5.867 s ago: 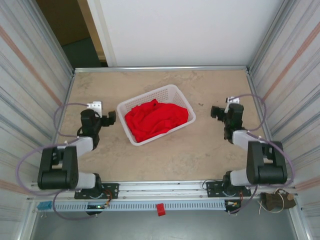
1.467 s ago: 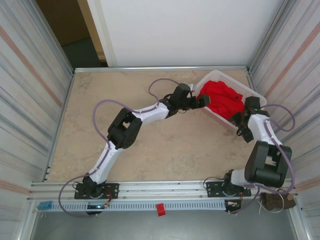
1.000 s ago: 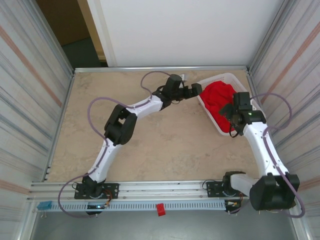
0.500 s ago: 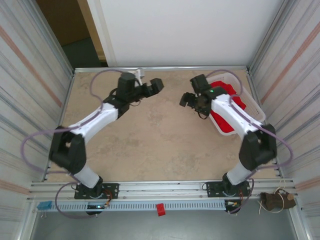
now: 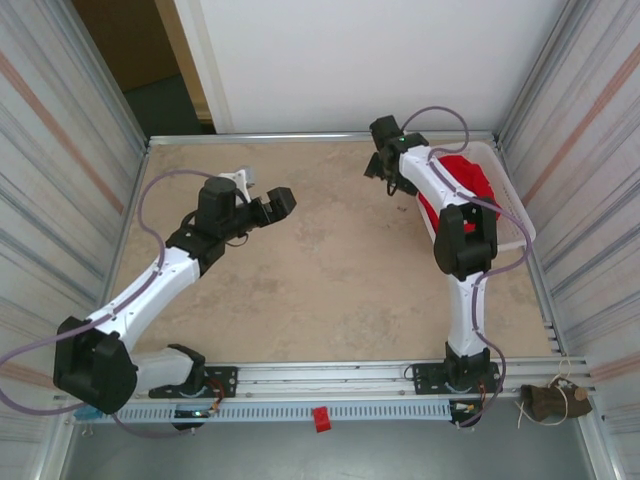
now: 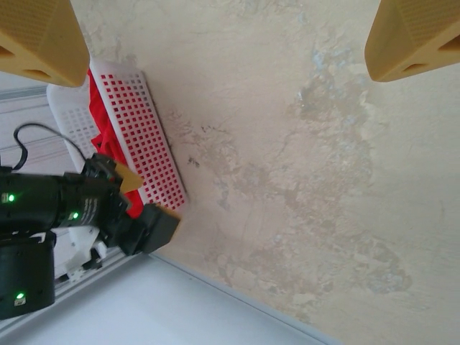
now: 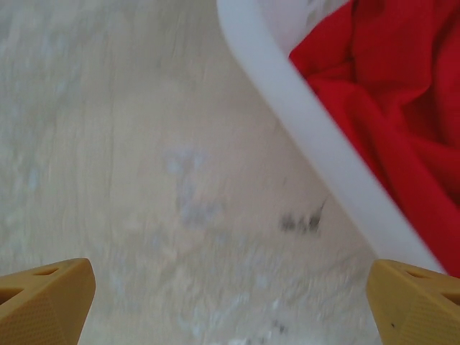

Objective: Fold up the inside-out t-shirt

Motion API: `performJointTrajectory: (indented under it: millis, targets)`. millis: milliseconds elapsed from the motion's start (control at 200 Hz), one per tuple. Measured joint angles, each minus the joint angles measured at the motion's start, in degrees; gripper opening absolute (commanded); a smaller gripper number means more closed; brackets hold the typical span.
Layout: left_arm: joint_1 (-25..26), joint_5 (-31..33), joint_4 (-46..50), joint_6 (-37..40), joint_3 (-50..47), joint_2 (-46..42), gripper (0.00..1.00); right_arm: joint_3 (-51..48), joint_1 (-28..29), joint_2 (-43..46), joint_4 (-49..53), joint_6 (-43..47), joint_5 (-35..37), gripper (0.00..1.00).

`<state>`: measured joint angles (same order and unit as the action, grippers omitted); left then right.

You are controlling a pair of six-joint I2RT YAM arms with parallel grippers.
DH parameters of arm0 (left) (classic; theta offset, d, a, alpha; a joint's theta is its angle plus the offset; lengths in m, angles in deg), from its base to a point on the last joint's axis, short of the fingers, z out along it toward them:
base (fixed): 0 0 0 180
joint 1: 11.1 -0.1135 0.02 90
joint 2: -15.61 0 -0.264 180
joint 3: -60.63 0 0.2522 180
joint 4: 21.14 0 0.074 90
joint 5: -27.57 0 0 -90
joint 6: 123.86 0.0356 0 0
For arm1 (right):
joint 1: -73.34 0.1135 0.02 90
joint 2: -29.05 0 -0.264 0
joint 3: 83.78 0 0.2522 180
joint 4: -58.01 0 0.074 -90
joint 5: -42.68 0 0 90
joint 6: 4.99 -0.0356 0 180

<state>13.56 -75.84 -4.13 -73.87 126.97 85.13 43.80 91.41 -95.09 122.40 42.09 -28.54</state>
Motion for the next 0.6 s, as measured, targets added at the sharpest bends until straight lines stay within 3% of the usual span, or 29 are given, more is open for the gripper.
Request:
performJointTrajectory:
  millis: [200,351,461,596]
  targets:
    - [-0.24,0.17,1.49,0.44,0.00,-1.46,0.99,12.66,-5.03,-5.70,5.95,-0.04,4.02,0.96]
    - [-0.24,0.17,1.68,0.42,-0.07,-1.55,0.99,14.08,-7.65,-4.81,6.32,2.43,-0.87,0.95]
    - [-0.24,0.15,1.73,0.42,-0.13,-1.55,0.99,5.70,-6.21,2.03,3.19,4.33,-6.25,0.96]
    - [-0.22,0.20,1.88,0.42,-0.39,-1.84,0.99,-12.81,-0.52,18.97,-1.22,4.63,-8.74,0.98]
